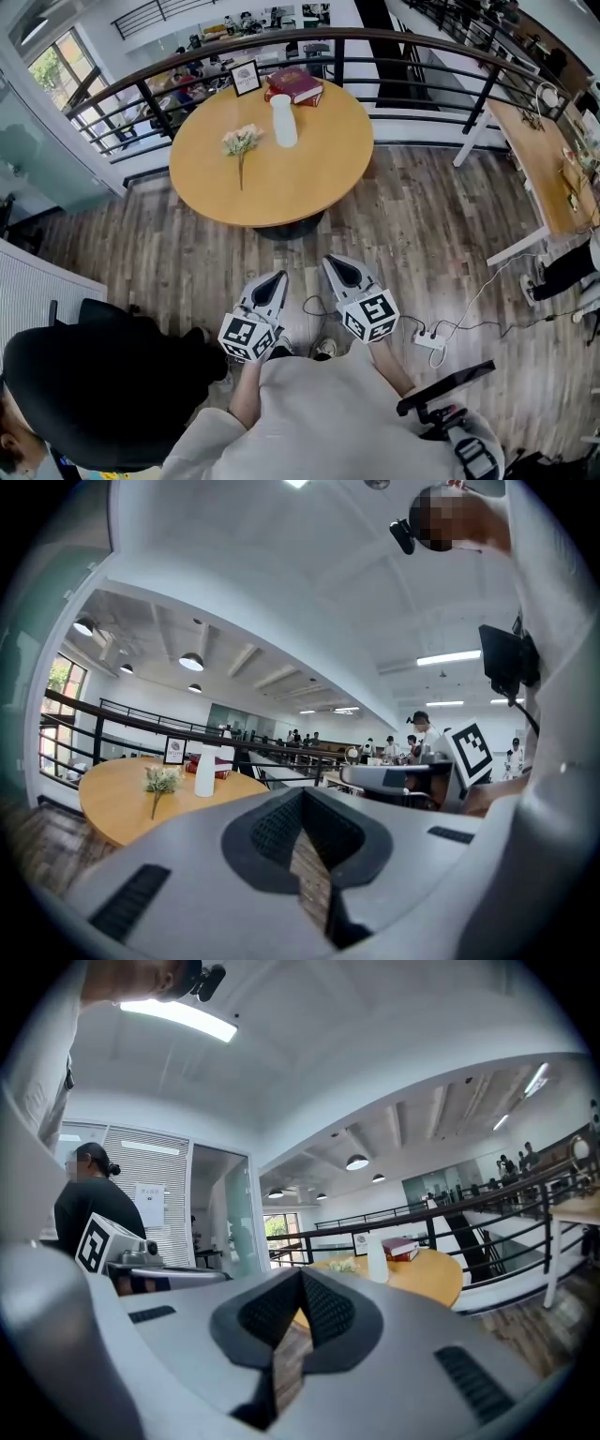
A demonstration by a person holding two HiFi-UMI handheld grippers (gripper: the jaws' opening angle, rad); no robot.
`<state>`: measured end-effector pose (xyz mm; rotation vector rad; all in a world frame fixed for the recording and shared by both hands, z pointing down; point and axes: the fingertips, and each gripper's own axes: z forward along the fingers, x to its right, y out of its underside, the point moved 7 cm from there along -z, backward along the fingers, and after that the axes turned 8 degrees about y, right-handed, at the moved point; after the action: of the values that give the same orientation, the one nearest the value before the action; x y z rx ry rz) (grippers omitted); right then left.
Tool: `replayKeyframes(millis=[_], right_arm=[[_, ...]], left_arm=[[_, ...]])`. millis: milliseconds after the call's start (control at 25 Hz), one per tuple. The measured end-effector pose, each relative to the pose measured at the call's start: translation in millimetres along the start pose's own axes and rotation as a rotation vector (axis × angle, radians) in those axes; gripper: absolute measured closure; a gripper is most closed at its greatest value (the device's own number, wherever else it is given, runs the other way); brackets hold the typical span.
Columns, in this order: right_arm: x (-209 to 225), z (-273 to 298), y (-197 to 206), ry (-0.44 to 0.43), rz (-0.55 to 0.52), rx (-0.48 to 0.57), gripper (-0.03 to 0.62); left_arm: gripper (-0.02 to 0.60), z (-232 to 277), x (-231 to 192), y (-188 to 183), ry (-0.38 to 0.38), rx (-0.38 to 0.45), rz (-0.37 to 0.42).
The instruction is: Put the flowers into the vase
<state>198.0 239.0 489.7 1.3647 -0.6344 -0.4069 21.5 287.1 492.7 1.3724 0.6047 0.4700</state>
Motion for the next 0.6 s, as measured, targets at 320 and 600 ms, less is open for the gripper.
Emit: replayKeyframes(millis=[320, 600], right_arm=[[4, 3, 1, -0.026, -0.013, 0.001, 0.585], [13, 22, -2, -0.029, -0.015, -0.005, 0.585]], left_arm=[[0.575, 6, 4, 1, -0.027, 0.001, 0.004], [0.575, 14, -15, 0, -0.043, 0.005, -0.006]])
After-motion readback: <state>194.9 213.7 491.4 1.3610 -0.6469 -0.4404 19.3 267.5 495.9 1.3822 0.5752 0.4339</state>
